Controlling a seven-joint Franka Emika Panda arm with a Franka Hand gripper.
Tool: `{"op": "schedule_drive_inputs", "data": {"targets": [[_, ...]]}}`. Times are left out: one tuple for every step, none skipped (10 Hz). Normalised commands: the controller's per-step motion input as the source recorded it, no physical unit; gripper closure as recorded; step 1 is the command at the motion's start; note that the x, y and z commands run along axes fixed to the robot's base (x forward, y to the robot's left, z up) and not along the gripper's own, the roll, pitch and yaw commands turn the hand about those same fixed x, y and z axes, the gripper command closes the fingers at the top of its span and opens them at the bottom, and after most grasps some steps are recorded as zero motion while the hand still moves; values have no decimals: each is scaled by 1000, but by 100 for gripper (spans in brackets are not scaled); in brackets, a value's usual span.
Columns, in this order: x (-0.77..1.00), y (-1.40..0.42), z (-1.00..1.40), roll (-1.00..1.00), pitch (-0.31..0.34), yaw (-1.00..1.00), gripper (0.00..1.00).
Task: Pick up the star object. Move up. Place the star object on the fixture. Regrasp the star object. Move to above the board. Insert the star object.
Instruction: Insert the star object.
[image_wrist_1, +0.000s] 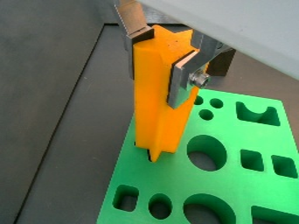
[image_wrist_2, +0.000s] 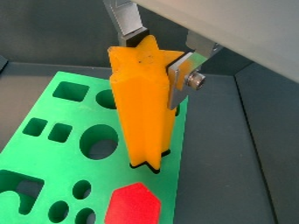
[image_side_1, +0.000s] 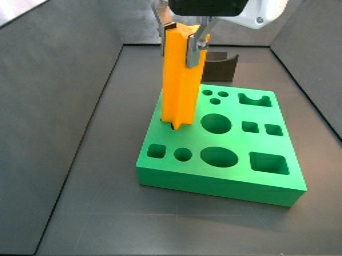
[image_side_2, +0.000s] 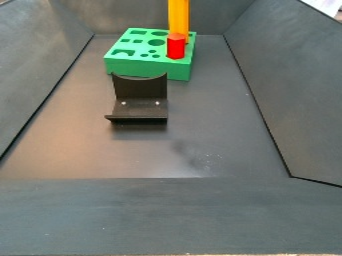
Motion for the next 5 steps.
{"op": "schedule_drive_inputs", "data": {"targets": [[257, 0, -369, 84, 0, -349, 100], [286, 0, -366, 83, 0, -326, 100], [191, 26, -380, 94, 0, -254, 100], [54, 106, -389, 99, 0, -143, 100], [0, 157, -411, 89, 0, -66, 100]]}}
